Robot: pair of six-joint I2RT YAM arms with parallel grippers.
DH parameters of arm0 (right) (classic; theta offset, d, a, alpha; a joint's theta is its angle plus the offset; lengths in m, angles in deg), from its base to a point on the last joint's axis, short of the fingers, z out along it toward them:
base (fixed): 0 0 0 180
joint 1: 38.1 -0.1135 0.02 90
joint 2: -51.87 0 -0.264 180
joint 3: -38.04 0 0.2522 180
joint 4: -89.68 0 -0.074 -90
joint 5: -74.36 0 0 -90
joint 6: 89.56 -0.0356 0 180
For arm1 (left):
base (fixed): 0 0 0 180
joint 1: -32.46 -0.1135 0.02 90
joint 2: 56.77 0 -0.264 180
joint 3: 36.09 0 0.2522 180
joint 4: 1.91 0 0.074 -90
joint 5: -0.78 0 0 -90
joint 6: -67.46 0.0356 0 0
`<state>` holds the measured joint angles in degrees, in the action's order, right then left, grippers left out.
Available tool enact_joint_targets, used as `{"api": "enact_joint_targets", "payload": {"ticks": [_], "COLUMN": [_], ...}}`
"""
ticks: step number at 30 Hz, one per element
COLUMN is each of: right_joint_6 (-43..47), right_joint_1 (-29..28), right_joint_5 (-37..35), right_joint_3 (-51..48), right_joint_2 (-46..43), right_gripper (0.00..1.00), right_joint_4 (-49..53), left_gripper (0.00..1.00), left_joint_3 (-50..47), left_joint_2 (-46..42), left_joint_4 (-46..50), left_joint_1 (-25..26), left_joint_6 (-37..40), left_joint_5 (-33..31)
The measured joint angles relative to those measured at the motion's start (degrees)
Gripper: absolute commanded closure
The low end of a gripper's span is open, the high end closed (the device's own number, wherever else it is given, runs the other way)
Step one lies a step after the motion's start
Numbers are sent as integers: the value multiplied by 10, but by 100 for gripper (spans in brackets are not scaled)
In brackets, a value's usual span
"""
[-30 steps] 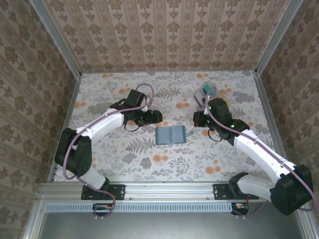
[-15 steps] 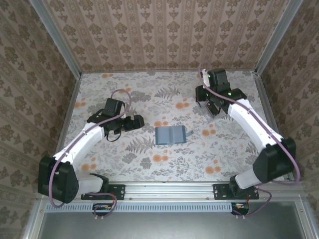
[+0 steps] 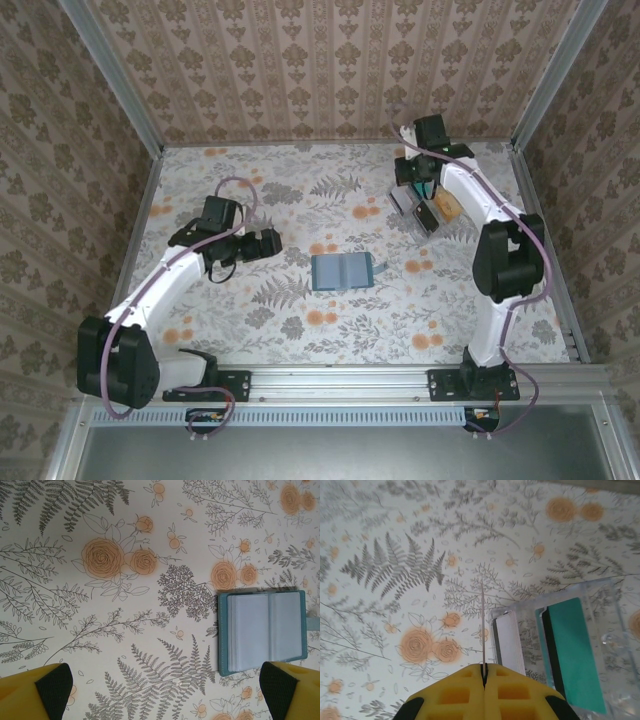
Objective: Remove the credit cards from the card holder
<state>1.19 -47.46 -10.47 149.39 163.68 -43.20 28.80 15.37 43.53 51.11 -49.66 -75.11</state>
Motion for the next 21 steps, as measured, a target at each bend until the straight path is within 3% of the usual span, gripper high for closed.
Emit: {"api": "enact_joint_targets", "payload": {"ticks": [21], "right_joint_6": [64], "right_joint_1": [0], "right_joint_5": [-49], "right_joint_3": [38], "right_joint_2": [101], "right_gripper": [96], "right_joint_4": [32], "left_gripper": [0], "left_joint_3": [-10], "left_joint_2": [32], "left_joint_4": [-9], "left_joint_1": [0], "left_joint_6": [-1], "left_joint_5": [11]}}
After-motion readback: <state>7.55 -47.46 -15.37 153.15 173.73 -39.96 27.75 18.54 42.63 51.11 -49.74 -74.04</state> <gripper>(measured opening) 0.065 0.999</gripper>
